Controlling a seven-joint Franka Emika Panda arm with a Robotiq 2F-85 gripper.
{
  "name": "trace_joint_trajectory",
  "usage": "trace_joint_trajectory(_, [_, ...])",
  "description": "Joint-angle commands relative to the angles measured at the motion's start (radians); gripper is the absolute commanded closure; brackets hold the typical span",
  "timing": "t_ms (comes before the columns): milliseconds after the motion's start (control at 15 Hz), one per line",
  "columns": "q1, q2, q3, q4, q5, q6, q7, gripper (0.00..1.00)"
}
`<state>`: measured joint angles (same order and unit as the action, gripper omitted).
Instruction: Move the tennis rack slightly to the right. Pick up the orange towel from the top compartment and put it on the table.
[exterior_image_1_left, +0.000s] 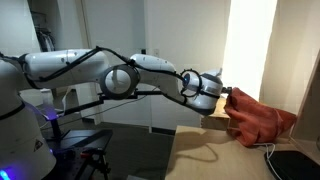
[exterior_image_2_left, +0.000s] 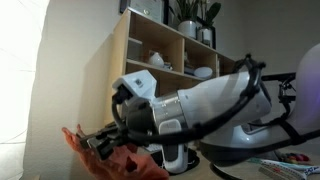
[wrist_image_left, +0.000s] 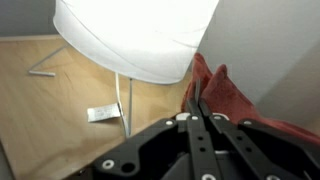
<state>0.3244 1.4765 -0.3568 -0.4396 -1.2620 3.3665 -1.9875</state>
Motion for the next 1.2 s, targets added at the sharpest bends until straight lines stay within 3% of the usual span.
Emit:
trace_joint_trajectory(0, [0.009, -0.006, -0.009, 0.144, -0.031, 0.036, -0.011, 0.99])
trace_joint_trajectory(67, [0.036, -0.057, -0.019, 0.071, 0.127, 0.049, -0.180, 0.99])
trace_joint_trajectory(133, [0.040, -0.058, -0.025, 0.092, 0.181, 0.059, -0.238, 0.99])
trace_joint_trajectory(467, [0.060, -0.019, -0.088, 0.087, 0.657, 0.141, -0.628, 0.99])
trace_joint_trajectory(533, [0.083, -0.028, 0.022, 0.083, 0.672, 0.087, -0.745, 0.99])
trace_joint_trajectory(600, [0.094, -0.034, -0.094, 0.081, 0.669, 0.091, -0.619, 0.98])
trace_joint_trajectory(667, [0.098, -0.020, -0.091, 0.081, 0.720, 0.091, -0.638, 0.99])
trace_joint_trajectory(867, [0.110, -0.011, -0.219, 0.077, 0.907, 0.087, -0.620, 0.98])
trace_joint_trajectory(1133, [0.085, -0.001, -0.306, 0.066, 1.096, 0.086, -0.620, 0.98])
